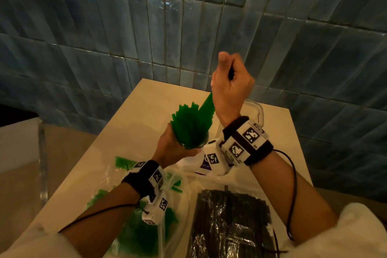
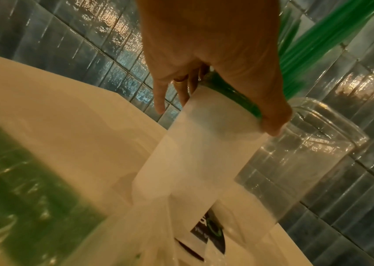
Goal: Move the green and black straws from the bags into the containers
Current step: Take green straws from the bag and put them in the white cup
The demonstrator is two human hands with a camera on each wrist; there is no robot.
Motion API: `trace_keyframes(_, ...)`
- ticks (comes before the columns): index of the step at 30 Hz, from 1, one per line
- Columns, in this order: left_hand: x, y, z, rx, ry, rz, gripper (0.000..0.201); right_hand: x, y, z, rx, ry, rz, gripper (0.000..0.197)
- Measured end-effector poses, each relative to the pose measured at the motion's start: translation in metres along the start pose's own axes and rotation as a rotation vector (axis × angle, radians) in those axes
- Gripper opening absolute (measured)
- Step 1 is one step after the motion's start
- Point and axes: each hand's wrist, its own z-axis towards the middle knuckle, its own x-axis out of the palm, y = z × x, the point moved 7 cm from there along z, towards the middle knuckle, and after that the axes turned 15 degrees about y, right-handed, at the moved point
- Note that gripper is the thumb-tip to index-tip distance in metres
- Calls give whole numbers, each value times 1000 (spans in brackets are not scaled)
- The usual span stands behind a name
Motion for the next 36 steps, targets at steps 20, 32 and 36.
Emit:
trace_keyframes(20, 11, 4, 0, -20, 77, -100, 90, 68, -84, -101, 318, 873, -741, 87)
trace_keyframes(32, 6, 4, -4, -77, 32, -12, 93, 70, -87, -93, 309, 999, -659, 50)
trace_keyframes(36, 13, 14, -19, -107, 73, 53, 122, 62, -81, -88, 303, 1025, -722, 62)
